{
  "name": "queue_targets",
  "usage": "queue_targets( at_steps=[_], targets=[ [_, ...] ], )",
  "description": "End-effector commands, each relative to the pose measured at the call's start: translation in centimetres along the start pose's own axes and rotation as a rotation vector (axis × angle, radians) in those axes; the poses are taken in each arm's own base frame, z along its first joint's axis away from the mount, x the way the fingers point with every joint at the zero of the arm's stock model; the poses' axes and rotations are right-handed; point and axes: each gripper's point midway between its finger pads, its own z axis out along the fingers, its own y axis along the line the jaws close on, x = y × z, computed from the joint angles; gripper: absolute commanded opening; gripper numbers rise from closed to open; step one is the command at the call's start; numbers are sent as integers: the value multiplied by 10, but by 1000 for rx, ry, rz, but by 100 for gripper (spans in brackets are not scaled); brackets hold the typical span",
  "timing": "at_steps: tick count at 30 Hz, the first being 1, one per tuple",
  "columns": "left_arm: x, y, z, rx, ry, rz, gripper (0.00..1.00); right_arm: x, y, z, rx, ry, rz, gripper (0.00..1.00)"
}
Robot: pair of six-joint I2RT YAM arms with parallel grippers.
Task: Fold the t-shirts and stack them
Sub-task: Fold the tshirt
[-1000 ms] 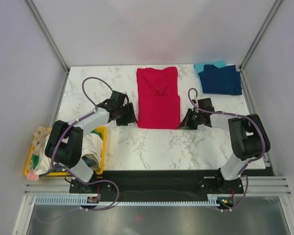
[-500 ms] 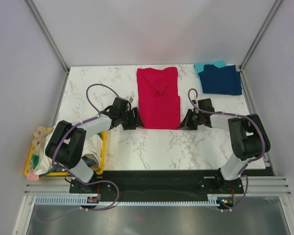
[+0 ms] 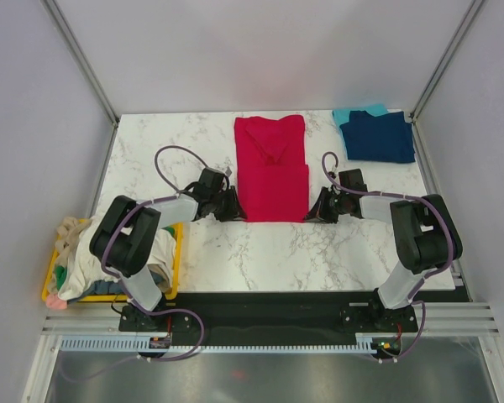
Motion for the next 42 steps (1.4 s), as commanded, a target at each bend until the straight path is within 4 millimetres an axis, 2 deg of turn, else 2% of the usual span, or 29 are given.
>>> queue_targets(
  at_steps=[1, 3, 7, 11, 14, 17, 18, 19, 20, 23, 24, 26, 29, 30, 32, 35, 42],
  targets=[
    [-11, -9, 3, 21, -33, 3, 29, -4, -2, 3, 2, -3, -31, 0],
    [-14, -13, 0, 27, -45, 5, 20, -3, -4, 3, 8, -1, -28, 0],
    [-16, -18, -9, 43, -60, 16, 10, -3, -1, -1, 5, -9, -36, 0],
    [-7, -25, -25, 46, -40, 21, 4, 0, 6, -12, -4, -16, -41, 0],
    [-2, -40, -45, 77, -48, 42, 3, 6, 13, -32, -3, -27, -63, 0],
    [21, -55, -68, 81, -5, 70, 3, 17, 27, -64, -8, -56, -84, 0],
    [21, -62, -74, 103, -14, 76, 3, 20, 29, -70, -12, -61, -89, 0],
    [31, -62, -80, 97, 14, 70, 3, 25, 34, -76, -26, -60, -89, 0],
    [33, -70, -93, 124, -1, 74, 3, 31, 37, -82, -32, -56, -93, 0],
    [54, -79, -112, 142, 36, 58, 3, 43, 51, -107, -49, -76, -102, 0],
    [58, -88, -125, 167, 29, 55, 3, 50, 55, -119, -55, -84, -104, 0],
    [69, -89, -137, 162, 54, 43, 3, 56, 63, -131, -65, -97, -100, 0],
    [72, -99, -164, 196, 42, 17, 6, 64, 79, -156, -90, -124, -110, 0],
    [73, -98, -166, 186, 47, 13, 8, 64, 81, -159, -92, -128, -109, 0],
    [70, -100, -174, 167, 53, 12, 9, 57, 87, -167, -87, -158, -117, 0],
    [63, -104, -172, 151, 61, 26, 10, 43, 94, -171, -74, -181, -141, 0],
    [35, -103, -160, 111, 40, 23, 9, -8, 98, -152, 4, -213, -194, 0]
  ],
)
